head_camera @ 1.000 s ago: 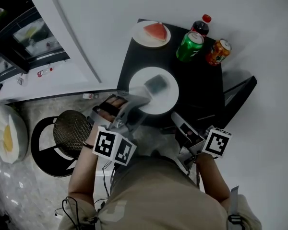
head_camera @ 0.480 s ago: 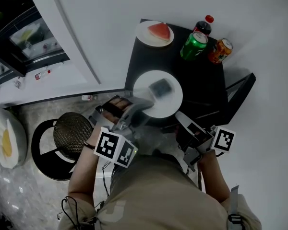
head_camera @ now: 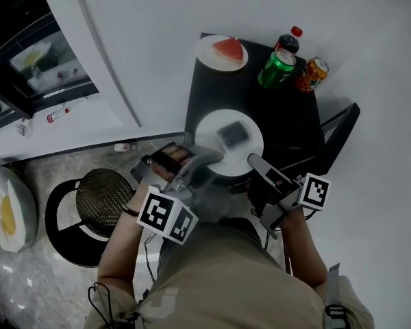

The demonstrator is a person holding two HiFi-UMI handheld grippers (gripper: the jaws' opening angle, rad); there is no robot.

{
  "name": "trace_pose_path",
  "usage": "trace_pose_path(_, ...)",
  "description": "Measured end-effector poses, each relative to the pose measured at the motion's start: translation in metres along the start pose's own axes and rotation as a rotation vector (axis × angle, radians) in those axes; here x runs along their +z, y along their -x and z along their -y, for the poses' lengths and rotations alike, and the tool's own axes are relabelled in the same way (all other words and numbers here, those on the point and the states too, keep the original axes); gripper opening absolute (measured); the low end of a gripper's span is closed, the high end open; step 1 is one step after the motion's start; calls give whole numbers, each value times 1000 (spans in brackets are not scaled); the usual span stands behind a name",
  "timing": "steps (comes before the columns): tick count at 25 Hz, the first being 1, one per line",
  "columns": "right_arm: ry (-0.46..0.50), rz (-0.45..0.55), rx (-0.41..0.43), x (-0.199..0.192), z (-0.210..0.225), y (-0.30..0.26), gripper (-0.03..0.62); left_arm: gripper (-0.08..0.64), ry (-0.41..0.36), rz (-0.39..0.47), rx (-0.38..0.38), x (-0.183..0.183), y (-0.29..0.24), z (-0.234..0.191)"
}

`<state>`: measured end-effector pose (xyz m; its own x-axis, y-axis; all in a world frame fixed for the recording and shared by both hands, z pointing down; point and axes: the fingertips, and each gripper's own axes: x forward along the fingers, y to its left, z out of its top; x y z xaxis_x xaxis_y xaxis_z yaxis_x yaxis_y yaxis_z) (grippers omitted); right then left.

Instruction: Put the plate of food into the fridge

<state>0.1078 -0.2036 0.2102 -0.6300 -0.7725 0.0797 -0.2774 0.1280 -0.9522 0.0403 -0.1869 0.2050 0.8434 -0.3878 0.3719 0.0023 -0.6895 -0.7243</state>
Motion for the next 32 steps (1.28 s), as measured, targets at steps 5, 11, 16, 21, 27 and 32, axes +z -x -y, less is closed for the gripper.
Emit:
trace_pose_path(5, -75, 16, 21, -3, 2, -4, 120, 77, -11, 13, -1, -1, 1, 1)
trace_pose_path(11, -156, 13, 47, -6, -2, -6, 67, 77, -24, 15, -9, -1, 3, 1)
trace_pose_path(16, -187, 25, 30, -9, -1, -4, 58, 77, -15, 17, -8, 0, 4, 3)
trace_pose_path(21, -199, 32, 30, -10, -1, -1, 55, 77, -17, 13, -11, 1, 5, 5)
trace_pose_path(27, -226, 31, 28, -18, -1, 10, 52, 78, -15, -6, -19, 10, 8, 15)
trace_pose_path(32, -239, 13, 42, -18, 0, 23, 52, 78, -28, -33, -18, 23, 6, 19)
